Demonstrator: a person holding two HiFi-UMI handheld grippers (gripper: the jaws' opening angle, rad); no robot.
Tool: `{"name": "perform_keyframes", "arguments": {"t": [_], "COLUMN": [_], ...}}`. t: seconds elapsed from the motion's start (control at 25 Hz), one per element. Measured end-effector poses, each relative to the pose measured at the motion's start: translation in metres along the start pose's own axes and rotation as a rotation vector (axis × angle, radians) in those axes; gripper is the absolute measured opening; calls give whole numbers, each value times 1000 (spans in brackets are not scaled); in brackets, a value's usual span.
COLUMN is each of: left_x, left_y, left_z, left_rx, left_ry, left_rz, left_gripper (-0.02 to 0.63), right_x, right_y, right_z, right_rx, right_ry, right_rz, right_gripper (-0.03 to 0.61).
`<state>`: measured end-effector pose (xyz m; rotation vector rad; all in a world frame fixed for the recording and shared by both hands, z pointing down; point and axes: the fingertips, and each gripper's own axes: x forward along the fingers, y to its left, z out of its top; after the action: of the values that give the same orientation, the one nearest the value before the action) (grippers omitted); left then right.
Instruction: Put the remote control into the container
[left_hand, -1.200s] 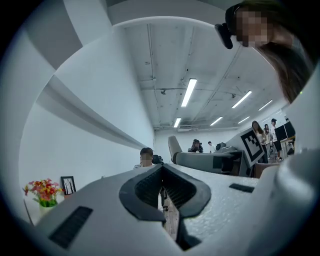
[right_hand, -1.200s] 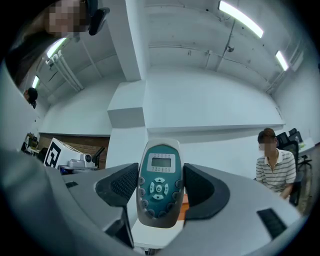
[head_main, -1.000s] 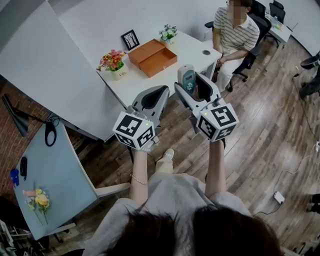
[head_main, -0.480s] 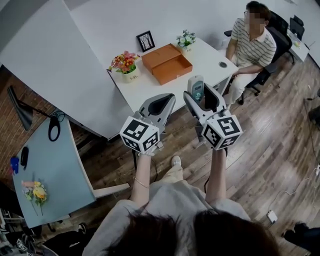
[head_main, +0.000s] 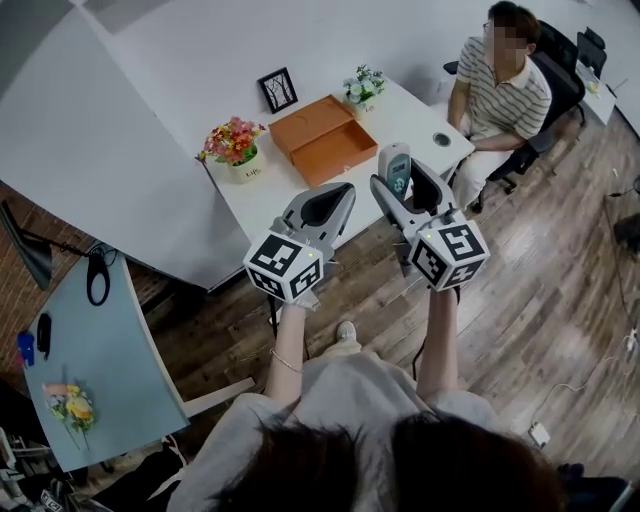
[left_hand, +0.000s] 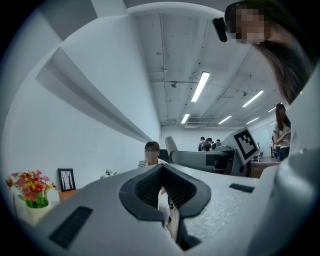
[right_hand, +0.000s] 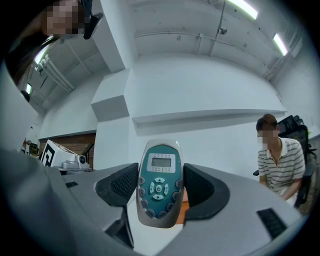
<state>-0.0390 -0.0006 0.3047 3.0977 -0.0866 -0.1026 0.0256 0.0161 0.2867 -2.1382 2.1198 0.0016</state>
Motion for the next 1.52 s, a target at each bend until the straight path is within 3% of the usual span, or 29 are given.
{"name": "perform_keyframes", "arguments": {"t": [0.64, 1.0, 1.52], "left_x": [52, 58, 105], "left_y": [62, 88, 156], "left_z": [-13, -26, -39], "left_rx": [-19, -45, -55], "left_ry": [-1, 21, 45], "left_rz": [-44, 16, 187], "left_gripper": [3, 3, 3], "right_x": [70, 96, 179], "right_y": [-43, -59, -113], "right_z": [-12, -29, -45], "right_rx": [-29, -5, -3], "right_ry": [28, 66, 117], "right_rz": [-7, 24, 192], "right_gripper": [284, 284, 284]}}
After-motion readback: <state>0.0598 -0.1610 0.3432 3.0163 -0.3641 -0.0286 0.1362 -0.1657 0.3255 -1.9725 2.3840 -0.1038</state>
